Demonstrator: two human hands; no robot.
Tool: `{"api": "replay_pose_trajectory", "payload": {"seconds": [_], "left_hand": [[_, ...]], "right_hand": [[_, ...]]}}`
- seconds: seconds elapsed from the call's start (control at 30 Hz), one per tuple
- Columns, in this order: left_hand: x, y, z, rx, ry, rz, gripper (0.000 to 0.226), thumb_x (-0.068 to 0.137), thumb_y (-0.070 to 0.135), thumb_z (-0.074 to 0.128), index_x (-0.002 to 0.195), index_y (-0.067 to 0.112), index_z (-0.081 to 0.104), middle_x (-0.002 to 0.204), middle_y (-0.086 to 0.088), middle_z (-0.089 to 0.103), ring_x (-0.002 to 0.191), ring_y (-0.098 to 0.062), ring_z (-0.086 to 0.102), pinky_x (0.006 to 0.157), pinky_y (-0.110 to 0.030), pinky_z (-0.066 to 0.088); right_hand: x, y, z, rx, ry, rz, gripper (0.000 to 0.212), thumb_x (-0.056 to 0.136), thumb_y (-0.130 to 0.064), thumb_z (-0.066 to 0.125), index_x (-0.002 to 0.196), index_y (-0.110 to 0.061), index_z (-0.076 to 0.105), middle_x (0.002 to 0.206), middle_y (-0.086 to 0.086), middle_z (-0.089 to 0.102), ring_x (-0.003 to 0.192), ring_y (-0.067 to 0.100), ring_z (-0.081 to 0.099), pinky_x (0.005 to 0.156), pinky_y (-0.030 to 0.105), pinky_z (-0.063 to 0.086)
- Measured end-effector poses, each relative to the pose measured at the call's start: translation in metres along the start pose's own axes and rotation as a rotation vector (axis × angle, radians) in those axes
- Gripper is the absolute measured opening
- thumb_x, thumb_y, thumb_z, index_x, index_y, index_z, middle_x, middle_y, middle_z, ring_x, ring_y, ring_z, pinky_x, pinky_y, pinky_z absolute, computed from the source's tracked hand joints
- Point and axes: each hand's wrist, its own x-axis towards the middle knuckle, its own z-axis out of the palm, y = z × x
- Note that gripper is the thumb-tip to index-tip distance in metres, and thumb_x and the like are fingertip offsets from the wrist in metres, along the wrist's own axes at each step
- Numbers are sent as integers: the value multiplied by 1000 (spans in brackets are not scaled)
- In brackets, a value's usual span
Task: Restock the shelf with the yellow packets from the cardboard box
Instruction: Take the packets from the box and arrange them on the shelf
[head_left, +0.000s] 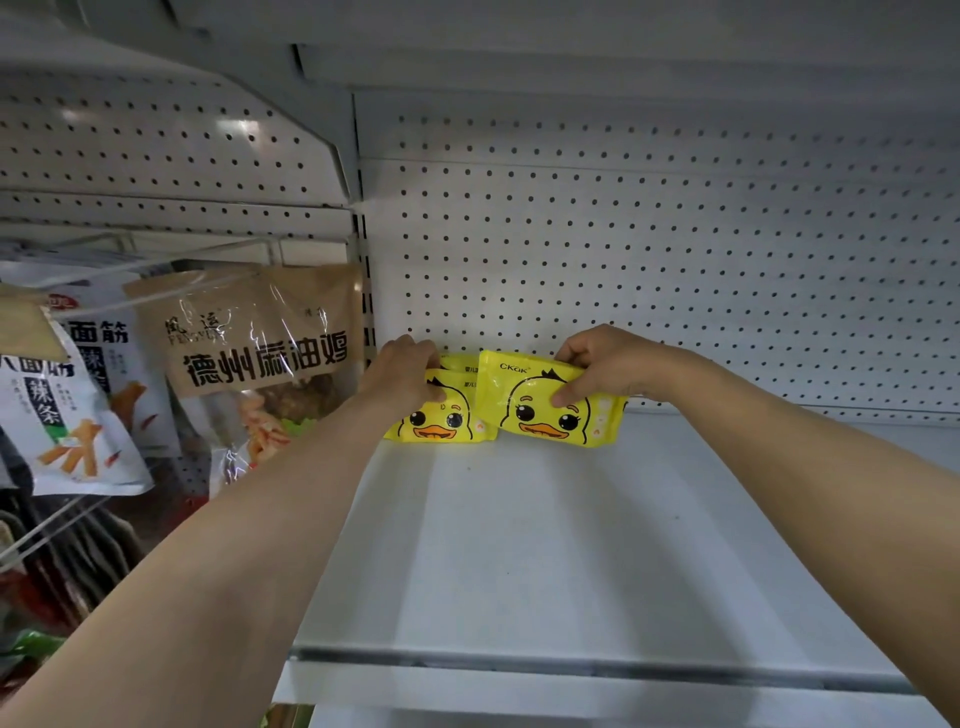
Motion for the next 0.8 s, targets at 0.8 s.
{"api": "replay_pose_trajectory", "payload": {"seconds": [0.8], "left_hand": [[-25, 6, -38, 69, -319, 66, 69, 74, 35, 82, 134, 22, 51, 124, -5, 56, 115, -25, 52, 74, -27, 38]], "right_hand": [[43, -54, 65, -194, 30, -293, 53, 68, -22, 90, 105, -21, 53, 107, -3, 68, 101, 17, 63, 85, 35, 52]]}}
